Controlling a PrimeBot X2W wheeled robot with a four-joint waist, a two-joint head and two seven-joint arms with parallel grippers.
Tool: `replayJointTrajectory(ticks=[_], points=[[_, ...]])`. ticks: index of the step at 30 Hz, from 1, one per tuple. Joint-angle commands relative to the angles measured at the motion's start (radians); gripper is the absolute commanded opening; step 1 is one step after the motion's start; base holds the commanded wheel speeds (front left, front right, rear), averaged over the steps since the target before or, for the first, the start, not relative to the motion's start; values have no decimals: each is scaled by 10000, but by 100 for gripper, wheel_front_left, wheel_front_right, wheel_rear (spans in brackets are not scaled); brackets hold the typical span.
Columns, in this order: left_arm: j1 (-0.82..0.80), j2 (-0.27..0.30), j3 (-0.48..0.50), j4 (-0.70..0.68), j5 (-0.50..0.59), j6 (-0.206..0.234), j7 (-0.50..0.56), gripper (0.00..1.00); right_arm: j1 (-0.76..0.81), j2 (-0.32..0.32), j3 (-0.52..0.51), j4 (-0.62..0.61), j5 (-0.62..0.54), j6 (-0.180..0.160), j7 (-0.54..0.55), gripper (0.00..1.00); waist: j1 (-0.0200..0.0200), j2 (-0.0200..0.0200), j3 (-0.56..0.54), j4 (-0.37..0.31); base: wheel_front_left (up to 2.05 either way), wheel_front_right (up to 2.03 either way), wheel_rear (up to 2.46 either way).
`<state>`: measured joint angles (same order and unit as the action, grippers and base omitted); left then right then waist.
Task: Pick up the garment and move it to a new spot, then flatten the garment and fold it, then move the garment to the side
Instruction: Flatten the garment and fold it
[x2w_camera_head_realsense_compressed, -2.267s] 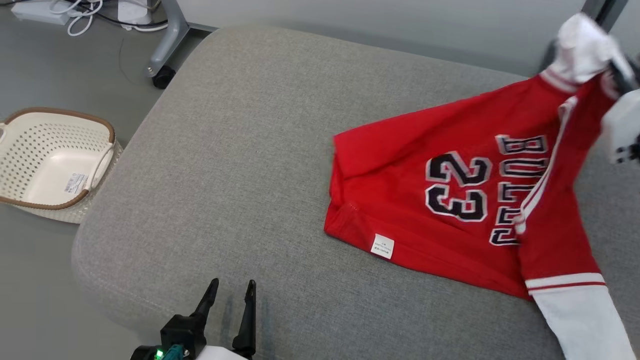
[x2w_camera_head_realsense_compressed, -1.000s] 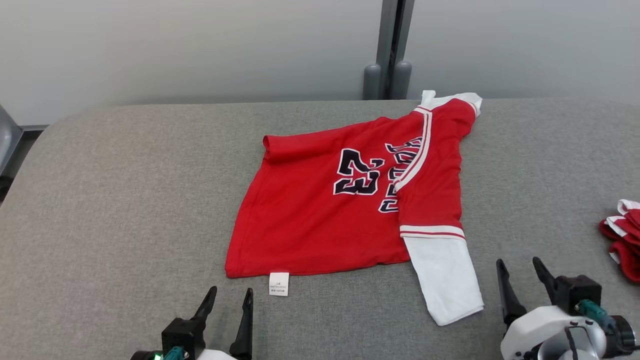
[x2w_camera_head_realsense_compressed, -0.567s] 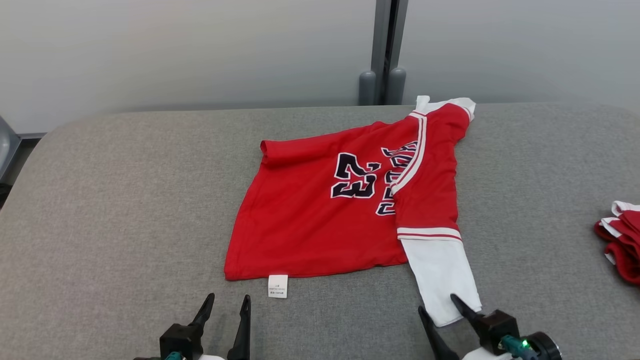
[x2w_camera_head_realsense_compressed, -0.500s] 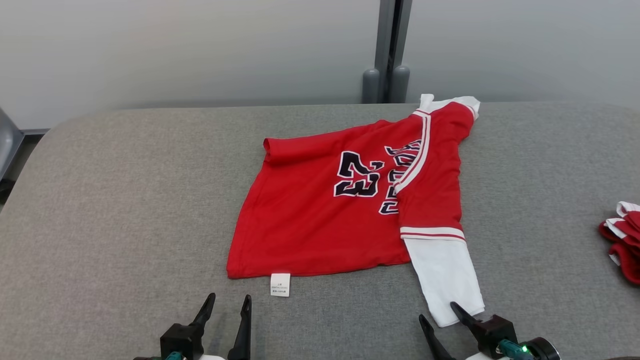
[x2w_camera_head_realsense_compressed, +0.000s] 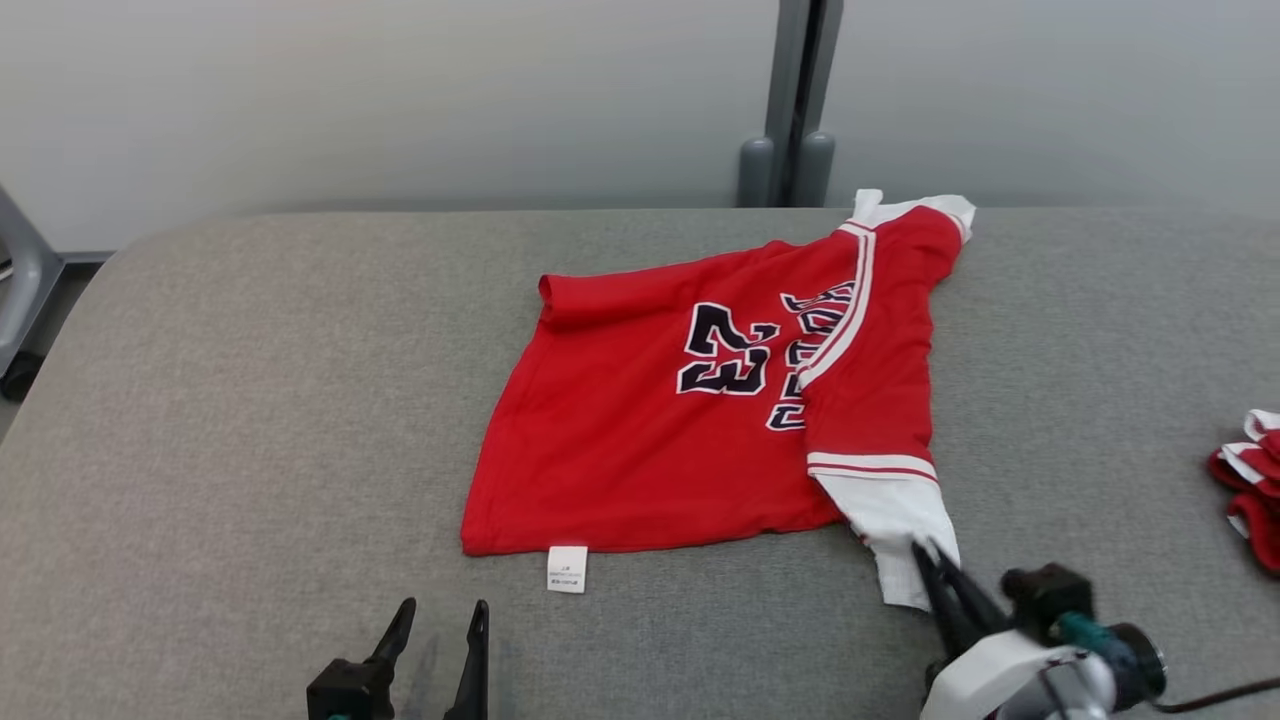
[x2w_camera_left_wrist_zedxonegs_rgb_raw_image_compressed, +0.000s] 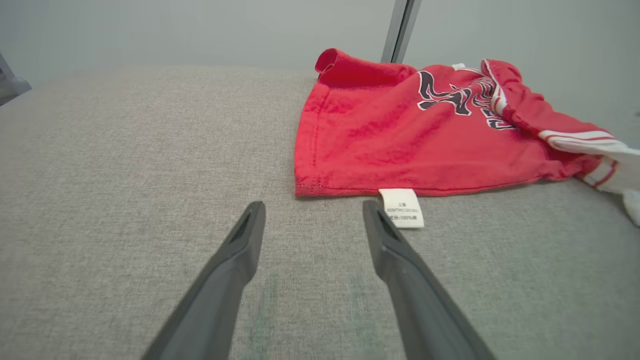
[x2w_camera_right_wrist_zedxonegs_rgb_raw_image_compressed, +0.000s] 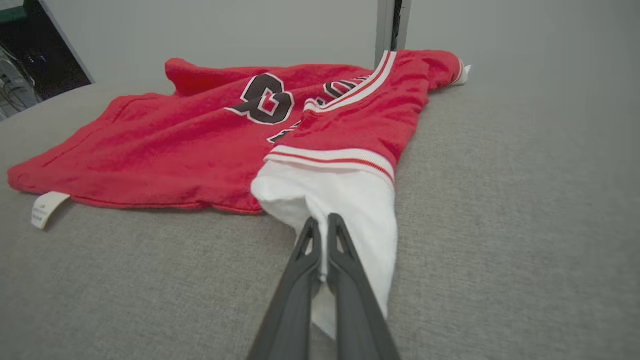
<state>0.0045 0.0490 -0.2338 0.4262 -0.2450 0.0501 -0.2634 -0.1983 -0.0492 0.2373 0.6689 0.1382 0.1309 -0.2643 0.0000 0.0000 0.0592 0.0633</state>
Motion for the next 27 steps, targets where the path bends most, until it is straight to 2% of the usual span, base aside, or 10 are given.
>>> replayJointTrajectory(ticks=[1,5,7,8,9,10,13,16,27], points=[[116,34,26,-51,37,-28,-15,100,91,-73,-232,-308,217,-3,4,0,0,0,-142,-202,0,0,0],[211,36,-18,-100,-7,-36,-15,100,390,-72,-1514,-1347,938,-3,1,0,0,0,-381,-591,0,0,0],[196,37,-50,-99,-27,-36,-15,100,539,-52,-2170,-1494,887,-3,3,0,0,0,-443,-752,0,0,0],[166,37,-64,-101,-30,-24,-15,100,586,-56,-2574,-1385,833,-3,3,5,0,0,-460,-827,0,0,0],[138,34,-90,-90,-20,-11,-15,100,628,-106,-2880,-1152,557,-3,4,43,0,0,-470,-883,0,0,0],[112,37,-109,-75,-16,7,-15,100,638,-105,-3179,-875,382,-3,3,100,0,0,-476,-922,0,0,0],[58,37,-98,-26,14,9,-15,100,434,-80,-3925,-495,-152,-2,3,100,0,0,-478,-997,0,0,0],[97,42,34,5,74,104,-15,100,446,-48,-4242,-482,-511,-2,3,100,0,0,-489,-1050,0,0,0],[100,36,588,-12,119,391,-15,100,928,-48,-3637,-1434,-575,-3,3,100,0,0,-451,-1216,0,0,0]])
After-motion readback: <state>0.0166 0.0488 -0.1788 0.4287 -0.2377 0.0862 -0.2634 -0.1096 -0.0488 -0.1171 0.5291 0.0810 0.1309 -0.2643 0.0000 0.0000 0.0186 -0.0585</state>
